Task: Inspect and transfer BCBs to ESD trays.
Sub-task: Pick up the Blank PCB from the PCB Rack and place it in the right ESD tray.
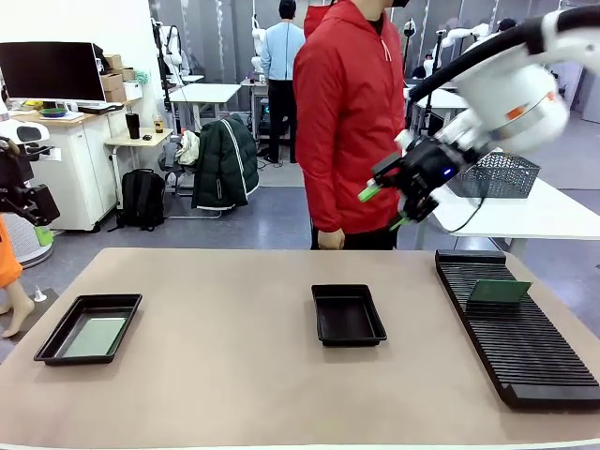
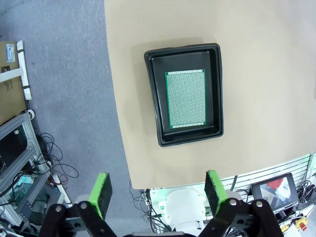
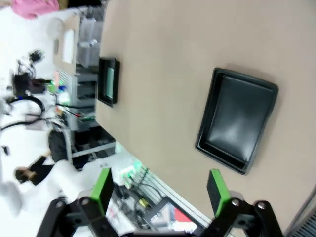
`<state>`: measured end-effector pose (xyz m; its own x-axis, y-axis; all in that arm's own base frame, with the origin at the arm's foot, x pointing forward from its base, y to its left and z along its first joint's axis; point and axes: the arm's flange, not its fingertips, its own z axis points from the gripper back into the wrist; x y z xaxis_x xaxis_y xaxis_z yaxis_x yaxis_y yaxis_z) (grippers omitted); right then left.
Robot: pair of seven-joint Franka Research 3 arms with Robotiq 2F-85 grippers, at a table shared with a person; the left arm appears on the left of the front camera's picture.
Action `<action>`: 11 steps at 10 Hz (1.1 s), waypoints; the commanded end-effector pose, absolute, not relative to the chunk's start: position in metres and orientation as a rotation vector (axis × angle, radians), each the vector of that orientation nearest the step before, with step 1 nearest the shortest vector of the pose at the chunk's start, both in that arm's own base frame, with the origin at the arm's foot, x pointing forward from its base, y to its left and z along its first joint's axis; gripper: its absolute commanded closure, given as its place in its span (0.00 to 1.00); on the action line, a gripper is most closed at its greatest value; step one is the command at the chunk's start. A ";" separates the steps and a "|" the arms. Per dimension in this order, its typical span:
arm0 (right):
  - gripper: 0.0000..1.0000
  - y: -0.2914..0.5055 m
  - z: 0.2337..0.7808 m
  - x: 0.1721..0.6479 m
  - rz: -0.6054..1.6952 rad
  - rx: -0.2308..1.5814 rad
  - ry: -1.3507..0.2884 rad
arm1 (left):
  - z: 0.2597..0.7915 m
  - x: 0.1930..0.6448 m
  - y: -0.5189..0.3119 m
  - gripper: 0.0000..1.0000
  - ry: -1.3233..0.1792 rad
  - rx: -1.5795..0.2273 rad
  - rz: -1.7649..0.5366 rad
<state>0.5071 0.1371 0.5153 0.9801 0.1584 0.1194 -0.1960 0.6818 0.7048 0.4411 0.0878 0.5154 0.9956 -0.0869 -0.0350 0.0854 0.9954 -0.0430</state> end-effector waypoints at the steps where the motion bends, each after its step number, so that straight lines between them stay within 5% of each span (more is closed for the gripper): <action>1: 0.00 0.095 0.554 0.525 0.381 0.750 -0.122 | 0.514 0.440 0.087 0.00 0.033 -0.042 -0.087; 6: 0.00 -0.030 0.642 0.542 0.836 0.517 -0.257 | 0.514 0.440 0.087 0.00 0.033 -0.042 -0.087; 11: 0.00 -0.094 0.663 0.509 1.254 0.280 -0.207 | 0.514 0.440 0.087 0.00 0.033 -0.042 -0.087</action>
<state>0.5163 -0.0879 0.6680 0.3503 0.8784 0.3250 -0.9365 0.3234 0.1355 0.4411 0.0880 0.5151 0.9956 -0.0867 -0.0356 0.0851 0.9954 -0.0434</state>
